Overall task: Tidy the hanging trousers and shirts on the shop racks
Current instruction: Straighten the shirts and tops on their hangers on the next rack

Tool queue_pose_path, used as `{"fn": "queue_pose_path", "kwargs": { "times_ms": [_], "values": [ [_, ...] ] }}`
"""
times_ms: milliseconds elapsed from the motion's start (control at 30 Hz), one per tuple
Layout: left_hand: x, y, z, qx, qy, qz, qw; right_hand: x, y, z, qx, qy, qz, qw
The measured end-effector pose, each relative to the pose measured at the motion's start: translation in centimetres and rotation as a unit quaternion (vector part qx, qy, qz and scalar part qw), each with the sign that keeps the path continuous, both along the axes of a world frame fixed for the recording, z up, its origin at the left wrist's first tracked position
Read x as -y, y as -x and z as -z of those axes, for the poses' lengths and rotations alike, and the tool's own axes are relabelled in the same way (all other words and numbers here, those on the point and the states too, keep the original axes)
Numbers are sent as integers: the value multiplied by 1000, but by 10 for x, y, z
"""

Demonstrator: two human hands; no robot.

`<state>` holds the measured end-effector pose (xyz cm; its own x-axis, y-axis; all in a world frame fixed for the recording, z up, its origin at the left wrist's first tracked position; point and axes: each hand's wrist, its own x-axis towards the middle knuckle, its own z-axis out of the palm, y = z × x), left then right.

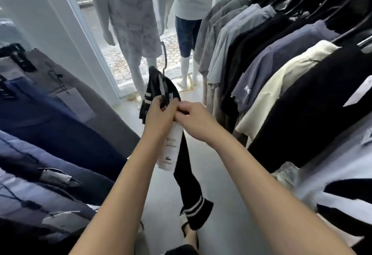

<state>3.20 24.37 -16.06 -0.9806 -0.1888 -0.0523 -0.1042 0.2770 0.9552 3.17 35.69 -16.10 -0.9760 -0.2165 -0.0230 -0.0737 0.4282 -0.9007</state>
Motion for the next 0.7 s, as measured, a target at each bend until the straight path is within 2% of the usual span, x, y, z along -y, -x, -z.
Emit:
{"fn": "queue_pose_path", "kwargs": {
  "times_ms": [100,167,300,433,600,700],
  "values": [
    [4,-6,0,18,27,0,999,-13,-8,3,51,33,-46,997],
    [8,-10,3,26,34,10,999,-27,-13,0,55,34,-45,997],
    [18,-20,4,25,11,40,999,-65,-16,-10,2,33,62,998],
    [24,-24,-5,20,110,105,988,-98,-23,-18,-51,30,117,991],
    [14,-31,-31,-11,217,177,960,-114,-36,-24,-84,-34,110,990],
    [-2,-37,-44,-16,218,210,953,-119,-47,-26,-92,-115,107,983]
  ]
}}
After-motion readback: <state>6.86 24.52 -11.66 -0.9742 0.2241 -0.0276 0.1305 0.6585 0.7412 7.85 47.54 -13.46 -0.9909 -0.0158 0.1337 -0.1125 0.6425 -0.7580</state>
